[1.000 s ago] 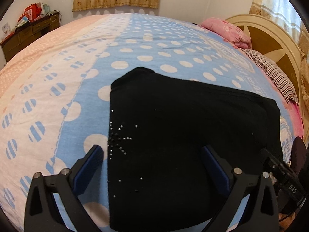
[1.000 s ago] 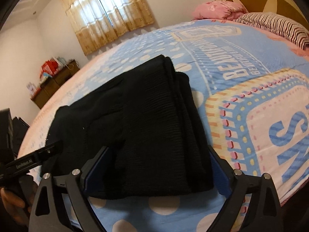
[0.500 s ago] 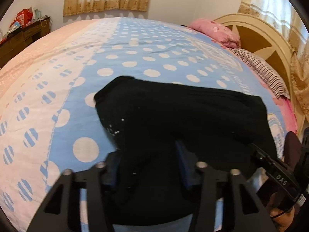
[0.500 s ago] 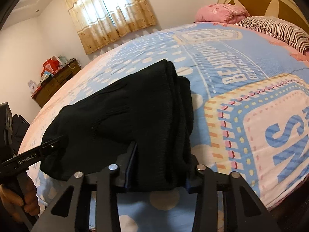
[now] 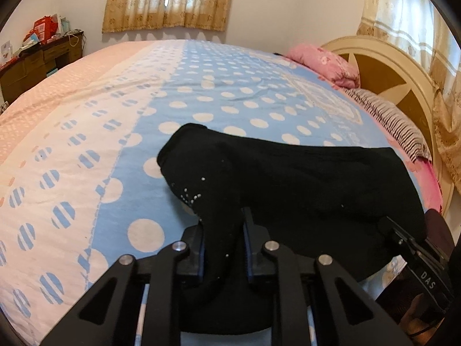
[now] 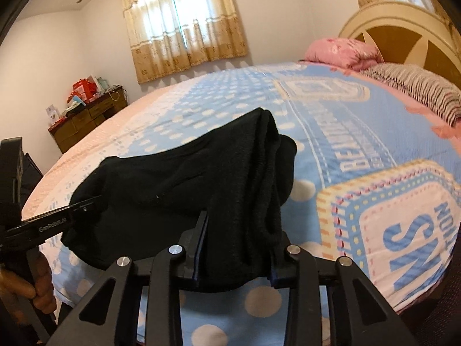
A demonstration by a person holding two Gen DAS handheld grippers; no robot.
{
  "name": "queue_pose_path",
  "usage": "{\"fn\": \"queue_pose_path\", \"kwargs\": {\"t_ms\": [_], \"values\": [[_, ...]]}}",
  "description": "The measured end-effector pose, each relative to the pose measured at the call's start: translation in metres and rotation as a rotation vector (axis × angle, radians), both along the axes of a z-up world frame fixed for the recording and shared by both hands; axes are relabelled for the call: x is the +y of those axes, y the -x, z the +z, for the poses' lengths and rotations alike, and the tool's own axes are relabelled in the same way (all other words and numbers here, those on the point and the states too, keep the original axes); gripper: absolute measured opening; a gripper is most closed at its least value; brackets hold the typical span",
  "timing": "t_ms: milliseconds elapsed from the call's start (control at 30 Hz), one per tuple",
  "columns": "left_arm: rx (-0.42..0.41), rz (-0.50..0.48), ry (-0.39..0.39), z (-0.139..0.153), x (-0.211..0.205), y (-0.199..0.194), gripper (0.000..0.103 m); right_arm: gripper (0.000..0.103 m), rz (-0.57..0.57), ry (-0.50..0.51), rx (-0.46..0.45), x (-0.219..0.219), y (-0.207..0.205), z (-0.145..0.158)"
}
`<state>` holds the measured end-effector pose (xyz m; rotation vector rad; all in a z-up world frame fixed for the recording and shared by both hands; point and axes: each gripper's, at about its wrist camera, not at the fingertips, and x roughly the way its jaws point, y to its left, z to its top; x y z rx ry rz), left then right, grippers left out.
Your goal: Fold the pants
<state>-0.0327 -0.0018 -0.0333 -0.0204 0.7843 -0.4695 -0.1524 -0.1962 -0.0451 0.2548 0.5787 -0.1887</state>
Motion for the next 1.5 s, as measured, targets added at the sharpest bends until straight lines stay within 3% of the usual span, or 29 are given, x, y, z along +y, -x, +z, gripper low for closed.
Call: {"fn": "queue_pose_path", "kwargs": {"t_ms": [300,467,600,700,967,1167,1267,1300,1333,1500], "values": [[-0.040,0.061,0.023,0.017,0.020,-0.008,0.020,0.034,0.081,0.036,-0.055,0.025,-0.015,0.028],[-0.009,0.050,0.042,0.014,0.028,-0.014,0.025,0.033,0.065,0.091,-0.057,0.033,-0.018,0.033],[0.011,0.051,0.056,0.011,0.036,-0.014,0.052,0.033,-0.017,0.085,-0.005,0.010,-0.008,0.022],[-0.036,0.091,0.042,0.017,0.044,-0.015,0.060,0.033,-0.041,0.011,0.044,-0.008,-0.004,0.004],[0.080,0.055,0.030,-0.007,0.031,-0.030,0.060,0.033,-0.062,0.098,0.099,-0.006,-0.005,-0.017],[0.139,0.029,0.069,-0.024,0.020,-0.033,0.063,0.033,-0.083,-0.001,0.104,-0.021,-0.001,-0.029],[0.136,0.023,0.092,-0.024,0.021,-0.031,0.056,0.033,-0.081,0.001,0.103,-0.020,-0.001,-0.029],[0.145,0.009,0.114,-0.025,0.021,-0.031,0.039,0.033,-0.082,-0.004,0.102,-0.020,0.000,-0.029],[0.173,-0.014,0.160,-0.027,0.022,-0.032,0.031,0.033,-0.083,-0.007,0.102,-0.020,-0.001,-0.029],[0.236,0.011,0.275,-0.027,0.036,-0.038,0.017,0.033,-0.078,-0.003,0.097,-0.015,-0.001,-0.021]]}}
